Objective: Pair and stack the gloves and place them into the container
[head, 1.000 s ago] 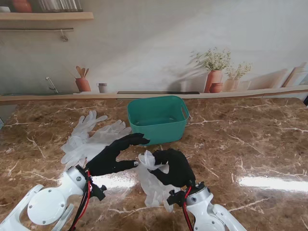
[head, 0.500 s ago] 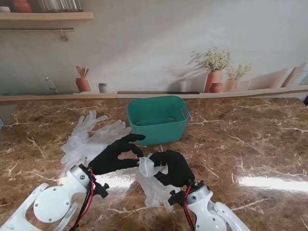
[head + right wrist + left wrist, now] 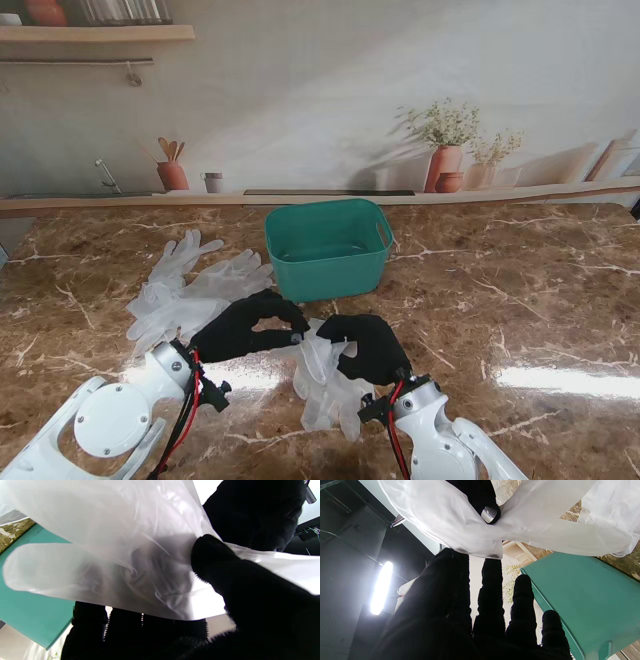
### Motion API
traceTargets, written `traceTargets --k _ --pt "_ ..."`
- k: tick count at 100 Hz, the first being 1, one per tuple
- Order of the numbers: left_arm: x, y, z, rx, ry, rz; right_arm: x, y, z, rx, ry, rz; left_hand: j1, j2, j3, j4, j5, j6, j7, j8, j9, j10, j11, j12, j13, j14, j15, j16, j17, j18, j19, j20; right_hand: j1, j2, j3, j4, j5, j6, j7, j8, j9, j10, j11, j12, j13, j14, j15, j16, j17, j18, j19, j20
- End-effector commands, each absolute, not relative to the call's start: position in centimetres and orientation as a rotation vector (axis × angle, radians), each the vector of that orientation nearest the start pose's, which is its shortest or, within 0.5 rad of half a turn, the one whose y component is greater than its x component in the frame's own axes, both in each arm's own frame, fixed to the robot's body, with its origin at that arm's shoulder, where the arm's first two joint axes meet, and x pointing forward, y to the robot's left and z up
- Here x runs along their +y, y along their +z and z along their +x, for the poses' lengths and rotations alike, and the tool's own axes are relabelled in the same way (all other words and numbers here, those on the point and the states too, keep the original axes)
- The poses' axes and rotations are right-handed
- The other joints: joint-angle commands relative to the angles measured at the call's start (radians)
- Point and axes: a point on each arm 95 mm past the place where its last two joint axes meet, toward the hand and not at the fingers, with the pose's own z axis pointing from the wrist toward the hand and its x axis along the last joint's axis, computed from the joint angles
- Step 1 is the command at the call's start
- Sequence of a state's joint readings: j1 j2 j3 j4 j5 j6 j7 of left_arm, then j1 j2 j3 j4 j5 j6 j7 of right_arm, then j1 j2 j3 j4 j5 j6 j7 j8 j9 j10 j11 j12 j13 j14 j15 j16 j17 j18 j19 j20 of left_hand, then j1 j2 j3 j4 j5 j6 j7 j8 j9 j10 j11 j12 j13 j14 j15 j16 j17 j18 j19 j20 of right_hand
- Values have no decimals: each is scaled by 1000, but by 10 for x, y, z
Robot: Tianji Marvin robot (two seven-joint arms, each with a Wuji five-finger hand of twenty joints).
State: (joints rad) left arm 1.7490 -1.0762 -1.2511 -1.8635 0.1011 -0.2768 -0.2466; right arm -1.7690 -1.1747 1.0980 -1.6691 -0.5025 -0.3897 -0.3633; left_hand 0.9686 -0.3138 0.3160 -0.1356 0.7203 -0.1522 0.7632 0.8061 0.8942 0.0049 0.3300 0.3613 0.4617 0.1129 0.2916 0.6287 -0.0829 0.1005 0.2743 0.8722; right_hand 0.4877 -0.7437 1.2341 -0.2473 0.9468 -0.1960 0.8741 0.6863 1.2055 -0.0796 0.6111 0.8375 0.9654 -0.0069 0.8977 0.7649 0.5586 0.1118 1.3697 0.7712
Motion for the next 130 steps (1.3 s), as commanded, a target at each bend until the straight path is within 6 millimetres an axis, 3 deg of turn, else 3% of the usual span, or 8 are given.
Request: traceTargets --k 1,26,47,75,80,91,108,130 --pt "-54 -288 331 1381 -2378 -1825 76 -346 305 -1116 -2585 -1702 -41 -6 105 -11 -29 -35 59 -38 31 -9 8 36 43 7 29 18 -14 7 27 44 18 25 62 19 35 -87 84 -1 22 0 -4 -11 33 -5 -12 -11 -5 -3 5 6" --pt "-52 -290 335 1457 -2312 -1731 74 -343 304 -1087 -2591 -1677 -242 -202 492 29 -206 21 -404 -508 -150 -50 22 73 -42 -8 -12 5 -20 7 -37 -17 19 22 67 16 36 -89 89 6 25 -1 -1 -8 36 -5 -10 -9 -3 1 4 5" --pt "-51 -289 337 1561 -2283 -1698 76 -342 303 -1087 -2591 -1646 -192 -179 587 54 -156 27 -434 -567 -300 -40 7 126 -167 -31 -49 10 7 -13 -133 -175 19 22 69 16 37 -89 89 6 26 -1 -1 -9 36 -5 -10 -9 -3 2 3 5" --pt "-55 -293 338 1553 -2286 -1681 78 -342 301 -1096 -2572 -1625 -245 -206 410 19 -103 -30 -244 -422 -373 -12 -6 121 -216 -28 -57 20 10 -20 -132 -269 17 23 67 15 37 -91 87 6 25 -1 -2 -9 37 -5 -11 -9 -3 2 3 5" --pt "-57 -293 339 1538 -2297 -1680 79 -342 300 -1099 -2565 -1620 -215 -208 334 -28 -87 -57 -187 -344 -372 -8 -6 119 -217 -27 -56 22 9 -21 -128 -270 17 23 67 15 36 -91 87 5 26 0 -1 -9 37 -5 -12 -9 -3 2 3 5" --pt "-60 -294 339 1523 -2317 -1684 81 -342 300 -1108 -2551 -1610 -96 -185 110 -19 -29 -113 -90 -286 -369 -16 -11 110 -220 -30 -57 23 14 -36 -142 -308 16 24 66 15 37 -90 86 4 27 0 -1 -9 38 -4 -12 -9 -3 2 3 5" --pt "-62 -295 339 1520 -2335 -1692 80 -343 299 -1113 -2539 -1611 -43 -134 80 0 92 -131 54 -258 -355 -16 -11 102 -221 -34 -53 24 17 -45 -144 -319 14 24 64 15 36 -89 83 1 29 0 -2 -9 41 -3 -12 -9 -3 3 3 5" --pt "-61 -294 339 1535 -2333 -1751 77 -344 301 -1109 -2527 -1651 -68 -32 167 -1 30 -63 10 -16 -328 -31 -21 80 -228 -50 -49 24 21 -65 -144 -342 3 43 31 19 16 -64 69 -88 28 6 -13 -19 40 1 -21 -11 0 9 0 6"
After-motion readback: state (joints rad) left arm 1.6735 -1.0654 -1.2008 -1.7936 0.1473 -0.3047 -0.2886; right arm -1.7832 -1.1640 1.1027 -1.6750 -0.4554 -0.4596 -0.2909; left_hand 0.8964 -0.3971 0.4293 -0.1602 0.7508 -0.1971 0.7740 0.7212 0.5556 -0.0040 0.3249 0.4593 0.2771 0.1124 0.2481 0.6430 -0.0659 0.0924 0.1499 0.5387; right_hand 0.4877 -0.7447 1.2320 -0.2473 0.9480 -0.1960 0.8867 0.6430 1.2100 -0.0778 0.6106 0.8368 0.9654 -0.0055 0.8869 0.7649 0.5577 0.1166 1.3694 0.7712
